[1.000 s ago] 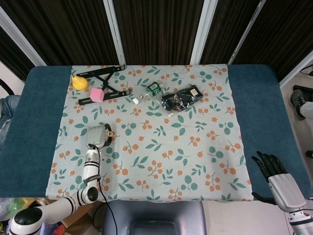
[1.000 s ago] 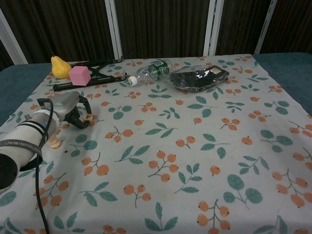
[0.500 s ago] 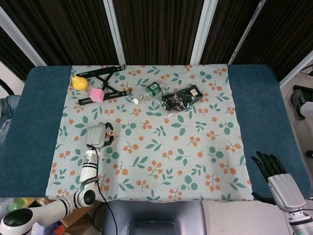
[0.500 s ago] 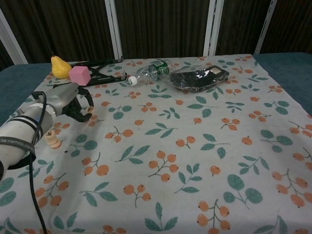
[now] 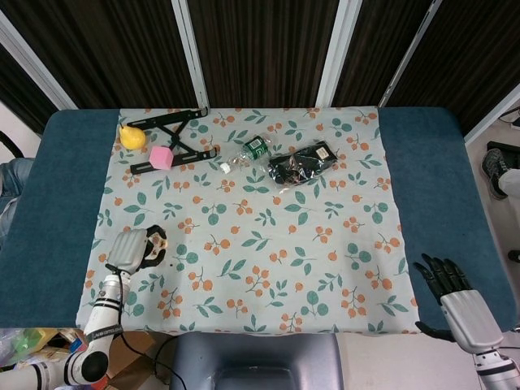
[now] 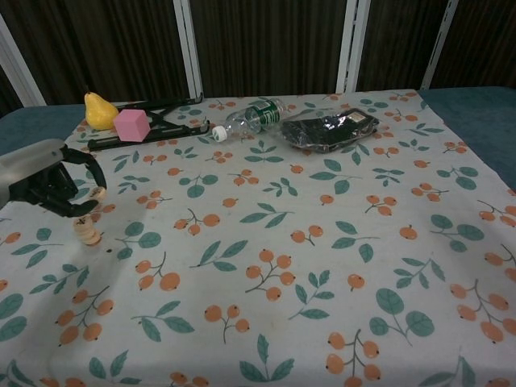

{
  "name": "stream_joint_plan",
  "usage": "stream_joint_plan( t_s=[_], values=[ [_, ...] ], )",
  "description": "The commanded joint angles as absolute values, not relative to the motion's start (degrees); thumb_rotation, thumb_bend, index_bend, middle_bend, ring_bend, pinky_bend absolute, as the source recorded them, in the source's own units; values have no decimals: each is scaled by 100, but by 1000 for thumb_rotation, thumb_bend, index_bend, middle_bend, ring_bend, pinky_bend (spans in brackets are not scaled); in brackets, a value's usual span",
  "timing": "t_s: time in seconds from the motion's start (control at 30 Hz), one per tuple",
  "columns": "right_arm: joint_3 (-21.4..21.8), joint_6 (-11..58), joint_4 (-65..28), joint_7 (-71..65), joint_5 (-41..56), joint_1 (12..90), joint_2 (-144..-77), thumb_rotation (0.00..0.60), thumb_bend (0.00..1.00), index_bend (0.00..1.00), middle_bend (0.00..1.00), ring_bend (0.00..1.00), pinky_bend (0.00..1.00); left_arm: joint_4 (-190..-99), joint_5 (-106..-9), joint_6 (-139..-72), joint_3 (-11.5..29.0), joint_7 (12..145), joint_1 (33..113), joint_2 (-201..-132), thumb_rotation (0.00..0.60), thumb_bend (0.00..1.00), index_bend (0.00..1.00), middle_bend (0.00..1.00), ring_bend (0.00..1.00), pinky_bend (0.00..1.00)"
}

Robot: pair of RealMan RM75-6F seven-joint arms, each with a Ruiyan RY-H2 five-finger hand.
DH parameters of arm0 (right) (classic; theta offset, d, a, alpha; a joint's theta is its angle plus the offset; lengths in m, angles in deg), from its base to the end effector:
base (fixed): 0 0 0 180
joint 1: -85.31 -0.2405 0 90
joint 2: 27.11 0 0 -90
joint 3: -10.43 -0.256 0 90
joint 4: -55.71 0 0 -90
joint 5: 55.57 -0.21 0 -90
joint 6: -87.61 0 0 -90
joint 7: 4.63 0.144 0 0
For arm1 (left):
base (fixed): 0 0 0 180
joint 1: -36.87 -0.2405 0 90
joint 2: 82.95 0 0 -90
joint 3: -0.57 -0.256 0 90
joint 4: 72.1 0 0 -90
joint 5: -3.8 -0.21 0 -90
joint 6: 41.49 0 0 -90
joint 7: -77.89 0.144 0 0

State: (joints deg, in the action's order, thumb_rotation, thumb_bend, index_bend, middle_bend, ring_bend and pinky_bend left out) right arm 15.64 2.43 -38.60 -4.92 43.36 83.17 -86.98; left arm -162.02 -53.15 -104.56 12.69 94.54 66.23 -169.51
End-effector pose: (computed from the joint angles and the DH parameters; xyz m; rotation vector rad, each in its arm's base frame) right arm -0.2994 -0.1325 0.1490 1.6373 -0.9220 0.8602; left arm -0.2169 0.3090 0.0141 -1.4883 -1.2285 -0.9055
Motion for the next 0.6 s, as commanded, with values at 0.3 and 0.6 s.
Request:
stream_joint_plan(
  t_s=[0.3, 0.6],
  values=[
    [1576, 226, -3851, -494, 4359, 8323, -8705, 600, 204, 0, 0, 0, 62, -15906, -5400, -10519, 1077, 9380, 6526, -17023, 600, 389, 459, 1000, 1000, 1000],
    [1572, 241, -3859, -531, 4342, 8322, -8716, 600, 205, 0, 0, 0, 62, -15811, -5414, -10515, 1034, 9327, 6481, -16998, 600, 387, 459, 1000, 1000, 1000]
  ],
)
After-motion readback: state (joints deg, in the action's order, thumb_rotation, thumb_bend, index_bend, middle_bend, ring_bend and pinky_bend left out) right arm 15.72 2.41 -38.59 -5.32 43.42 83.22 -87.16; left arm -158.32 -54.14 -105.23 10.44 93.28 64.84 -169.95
